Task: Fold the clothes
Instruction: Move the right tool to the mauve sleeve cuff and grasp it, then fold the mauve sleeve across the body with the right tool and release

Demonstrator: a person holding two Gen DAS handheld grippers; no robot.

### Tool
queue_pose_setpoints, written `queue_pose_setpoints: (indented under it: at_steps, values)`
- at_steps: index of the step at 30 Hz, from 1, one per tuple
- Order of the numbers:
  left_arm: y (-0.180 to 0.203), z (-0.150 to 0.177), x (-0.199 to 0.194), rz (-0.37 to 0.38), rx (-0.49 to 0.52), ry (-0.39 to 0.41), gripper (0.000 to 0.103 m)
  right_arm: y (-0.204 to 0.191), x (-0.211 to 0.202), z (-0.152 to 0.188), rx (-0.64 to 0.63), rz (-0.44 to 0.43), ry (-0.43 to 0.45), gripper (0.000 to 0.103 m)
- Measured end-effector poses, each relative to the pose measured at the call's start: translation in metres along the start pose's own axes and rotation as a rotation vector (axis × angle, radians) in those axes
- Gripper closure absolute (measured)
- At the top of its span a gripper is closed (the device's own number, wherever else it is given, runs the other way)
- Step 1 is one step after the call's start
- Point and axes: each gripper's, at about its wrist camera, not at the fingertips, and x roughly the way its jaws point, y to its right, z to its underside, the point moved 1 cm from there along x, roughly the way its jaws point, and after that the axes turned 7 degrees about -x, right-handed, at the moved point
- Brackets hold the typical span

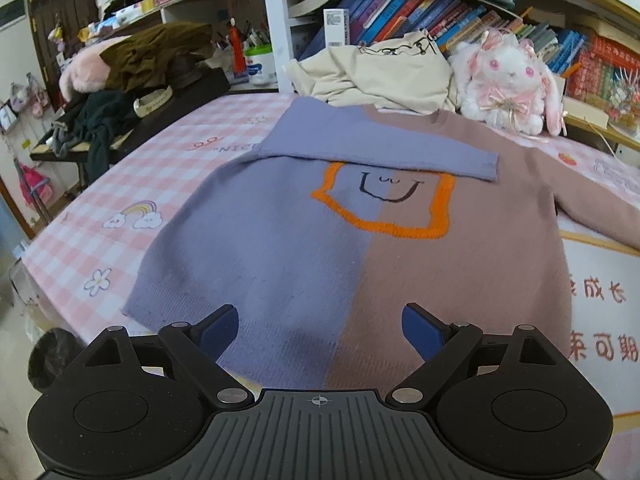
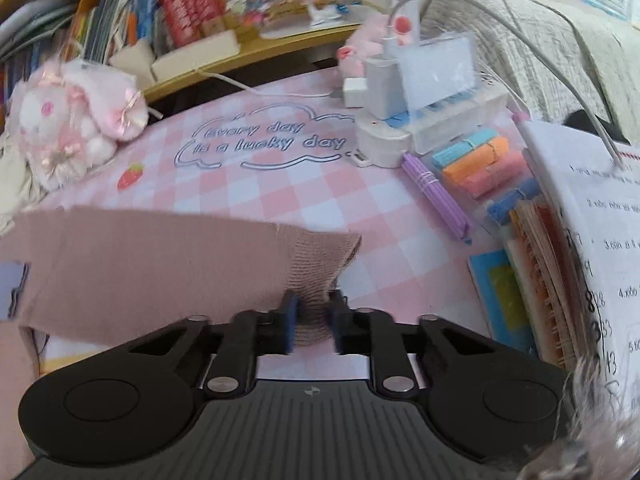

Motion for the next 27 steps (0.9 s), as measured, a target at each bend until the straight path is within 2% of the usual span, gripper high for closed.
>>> queue_pose_setpoints:
  at_steps: [9,15,20,27]
  values:
    - [-0.012,-0.005,0.015,0.040,0.050,-0.014,0.012,-0.024,-0.029,-0.031,0.062,-0.153,0.037,0.095]
    - [-0.025,-0.013,0.023,0.086,0.058,-0.024,0.012,-0.094,-0.057,-0.062,-0.008,-0.320,0.099,0.095]
    - [-0.041,-0.023,0.024,0.134,0.066,-0.014,0.012,-0.165,-0.068,-0.084,-0.094,-0.401,0.133,0.095]
    - [-0.062,-0.033,0.030,0.173,0.106,-0.003,0.012,-0.272,-0.066,-0.092,-0.217,-0.499,0.149,0.095]
